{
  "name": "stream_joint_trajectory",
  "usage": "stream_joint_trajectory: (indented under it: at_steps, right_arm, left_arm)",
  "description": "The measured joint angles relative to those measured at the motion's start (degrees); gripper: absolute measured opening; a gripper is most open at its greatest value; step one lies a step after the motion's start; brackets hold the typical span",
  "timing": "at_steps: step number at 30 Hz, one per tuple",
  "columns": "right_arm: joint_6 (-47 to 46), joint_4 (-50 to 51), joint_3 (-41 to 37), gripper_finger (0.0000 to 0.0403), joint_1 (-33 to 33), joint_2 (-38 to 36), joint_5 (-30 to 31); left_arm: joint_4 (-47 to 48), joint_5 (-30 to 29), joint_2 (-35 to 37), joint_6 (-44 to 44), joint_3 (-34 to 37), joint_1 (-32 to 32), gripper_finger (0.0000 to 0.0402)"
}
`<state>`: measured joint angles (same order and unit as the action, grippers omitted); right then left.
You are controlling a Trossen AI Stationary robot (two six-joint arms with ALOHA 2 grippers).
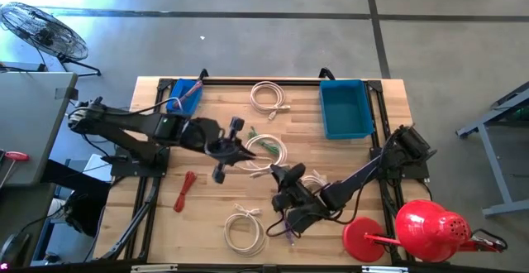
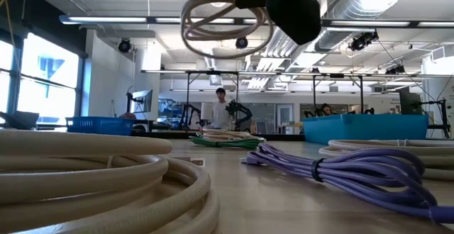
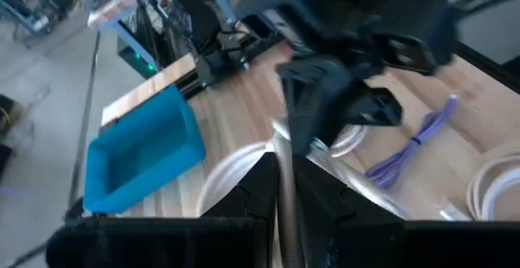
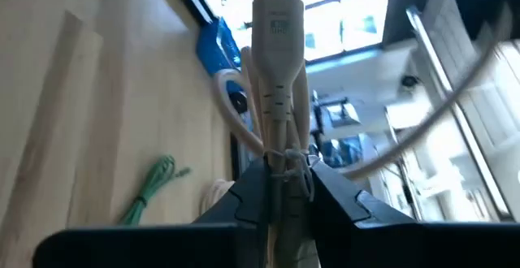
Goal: Pick & Place USB Port
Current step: Put the brown HDMI cable into the right blue bin
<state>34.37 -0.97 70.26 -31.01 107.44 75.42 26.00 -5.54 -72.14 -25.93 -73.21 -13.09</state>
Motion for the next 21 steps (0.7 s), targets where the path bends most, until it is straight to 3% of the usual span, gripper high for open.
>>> stream_joint_trajectory:
  at_steps: [6,15,21]
  right_arm:
    - [-2.9,1.2,0.0,0.0051,-1.4,-1.2,-0.9]
    - [-5.0,1.8,-0.2,0.0051,-1.3,-2.8,-4.6]
    - [-6.3,3.2,-0.3,0.0051,-0.9,-2.8,-5.4]
  left_arm:
    - [0.3,-5.3,0.6,-0.8,0.0,-5.2,0.0028]
    - [4.1,-6.1,0.7,-0.9,-0.3,-5.7,0.0028]
    - [4.7,-13.0,-0.6,-2.1,-0.4,-5.8,0.003]
